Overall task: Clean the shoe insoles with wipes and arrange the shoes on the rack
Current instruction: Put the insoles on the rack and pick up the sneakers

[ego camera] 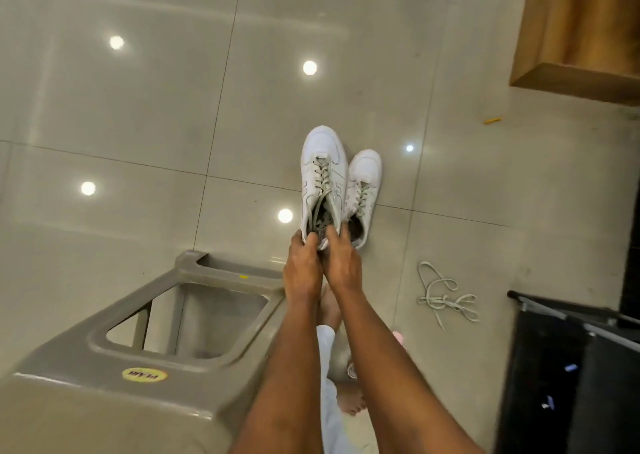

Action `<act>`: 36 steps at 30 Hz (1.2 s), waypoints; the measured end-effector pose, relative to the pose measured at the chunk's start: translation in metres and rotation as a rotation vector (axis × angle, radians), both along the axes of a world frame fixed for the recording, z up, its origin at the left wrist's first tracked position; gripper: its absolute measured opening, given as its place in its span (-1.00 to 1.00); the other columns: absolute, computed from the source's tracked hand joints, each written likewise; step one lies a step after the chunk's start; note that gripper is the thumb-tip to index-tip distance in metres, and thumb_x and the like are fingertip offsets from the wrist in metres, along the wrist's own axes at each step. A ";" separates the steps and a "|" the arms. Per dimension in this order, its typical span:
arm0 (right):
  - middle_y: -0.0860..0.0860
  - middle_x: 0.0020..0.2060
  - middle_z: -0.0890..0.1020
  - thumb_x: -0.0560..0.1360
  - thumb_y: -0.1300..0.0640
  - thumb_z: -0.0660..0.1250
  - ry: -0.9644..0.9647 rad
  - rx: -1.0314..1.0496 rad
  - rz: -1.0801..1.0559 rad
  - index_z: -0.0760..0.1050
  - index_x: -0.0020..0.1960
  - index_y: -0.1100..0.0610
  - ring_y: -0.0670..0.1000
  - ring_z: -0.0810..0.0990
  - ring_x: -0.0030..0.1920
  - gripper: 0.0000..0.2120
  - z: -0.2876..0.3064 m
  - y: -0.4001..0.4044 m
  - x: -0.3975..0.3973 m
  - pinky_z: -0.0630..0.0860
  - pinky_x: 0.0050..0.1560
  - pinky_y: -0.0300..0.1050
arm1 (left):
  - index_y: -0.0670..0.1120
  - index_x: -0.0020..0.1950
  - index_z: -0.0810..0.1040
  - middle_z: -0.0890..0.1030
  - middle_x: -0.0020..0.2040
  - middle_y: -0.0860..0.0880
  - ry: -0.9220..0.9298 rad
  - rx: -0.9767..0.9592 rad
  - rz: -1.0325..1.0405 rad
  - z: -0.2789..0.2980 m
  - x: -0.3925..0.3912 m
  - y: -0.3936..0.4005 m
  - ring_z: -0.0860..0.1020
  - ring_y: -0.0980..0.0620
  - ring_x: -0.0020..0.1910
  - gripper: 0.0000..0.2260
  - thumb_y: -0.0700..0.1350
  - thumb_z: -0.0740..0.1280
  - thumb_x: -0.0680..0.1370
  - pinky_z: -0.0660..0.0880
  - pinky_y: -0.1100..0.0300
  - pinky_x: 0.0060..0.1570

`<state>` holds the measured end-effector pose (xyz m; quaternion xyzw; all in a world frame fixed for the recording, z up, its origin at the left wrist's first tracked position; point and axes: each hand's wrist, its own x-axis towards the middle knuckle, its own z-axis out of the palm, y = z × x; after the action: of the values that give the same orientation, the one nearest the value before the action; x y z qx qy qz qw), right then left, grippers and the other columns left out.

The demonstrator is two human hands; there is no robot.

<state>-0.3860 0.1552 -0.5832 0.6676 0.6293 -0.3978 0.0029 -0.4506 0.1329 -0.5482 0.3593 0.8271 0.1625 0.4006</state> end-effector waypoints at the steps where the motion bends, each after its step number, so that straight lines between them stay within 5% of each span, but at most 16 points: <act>1: 0.11 0.38 0.32 0.55 0.18 0.22 0.022 0.006 -0.034 0.36 0.18 0.10 0.20 0.55 0.10 -0.79 0.008 -0.003 0.010 0.55 -0.01 0.02 | -0.03 0.13 0.45 0.53 0.11 -0.08 0.002 -0.004 -0.060 0.007 0.008 -0.003 0.52 -0.13 0.08 -0.73 0.04 0.08 0.55 0.44 0.04 -0.02; 6: -0.02 0.41 0.32 0.48 0.17 0.35 0.034 0.081 -0.194 0.45 0.15 0.05 0.09 0.53 0.18 -0.74 0.030 -0.022 0.064 0.56 0.03 -0.07 | -0.02 0.38 0.30 0.39 0.32 -0.06 0.064 0.024 -0.316 0.022 0.048 -0.021 0.54 -0.10 0.11 -0.63 -0.22 0.13 0.57 0.53 -0.01 0.01; 12: -0.01 0.44 0.30 0.47 0.18 0.36 -0.013 0.071 -0.340 0.49 0.11 0.08 0.13 0.55 0.16 -0.78 0.016 -0.043 0.111 0.51 -0.06 -0.11 | -0.01 0.35 0.25 0.42 0.26 -0.05 0.053 0.041 -0.376 -0.003 0.092 -0.025 0.55 -0.09 0.07 -0.68 -0.12 0.15 0.59 0.55 -0.03 -0.06; 19: 0.09 0.44 0.30 0.44 0.15 0.41 -0.009 0.062 -0.394 0.53 0.06 0.15 0.20 0.52 0.19 -0.78 -0.060 -0.054 0.141 0.51 0.02 -0.06 | -0.12 0.35 0.27 0.35 0.29 -0.15 0.213 0.002 -0.292 -0.087 0.097 -0.018 0.45 -0.15 0.16 -0.60 -0.33 0.15 0.53 0.50 -0.02 0.00; 25: 0.12 0.44 0.30 0.42 0.18 0.42 -0.010 0.104 -0.440 0.51 0.09 0.17 0.20 0.48 0.25 -0.74 -0.130 -0.052 0.150 0.49 0.05 -0.06 | -0.06 0.33 0.32 0.15 0.45 -0.19 0.241 -0.118 -0.336 -0.166 0.082 -0.014 0.35 -0.19 0.32 -0.59 -0.25 0.29 0.51 0.48 -0.03 0.09; 31: 0.16 0.35 0.41 0.38 0.18 0.44 0.000 0.135 -0.490 0.50 0.00 0.20 0.19 0.52 0.17 -0.76 -0.169 -0.051 0.149 0.43 -0.02 -0.10 | -0.08 0.34 0.42 0.35 0.25 -0.20 0.157 -0.221 -0.235 -0.210 0.079 0.000 0.47 -0.21 0.17 -0.60 -0.04 0.34 0.53 0.43 0.05 0.12; 36: 0.15 0.30 0.45 0.36 0.19 0.45 0.011 0.137 -0.528 0.49 0.02 0.20 0.20 0.53 0.14 -0.73 -0.147 -0.056 0.157 0.44 -0.05 -0.09 | -0.15 0.26 0.50 0.47 0.17 -0.24 0.223 -0.010 -0.211 -0.182 0.081 -0.010 0.49 -0.23 0.10 -0.71 -0.11 0.29 0.55 0.39 0.06 0.06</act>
<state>-0.2292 0.0992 -0.7307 0.8052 0.4588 -0.3446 -0.1496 -0.3694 0.1227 -0.7298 0.4579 0.8250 0.0747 0.3228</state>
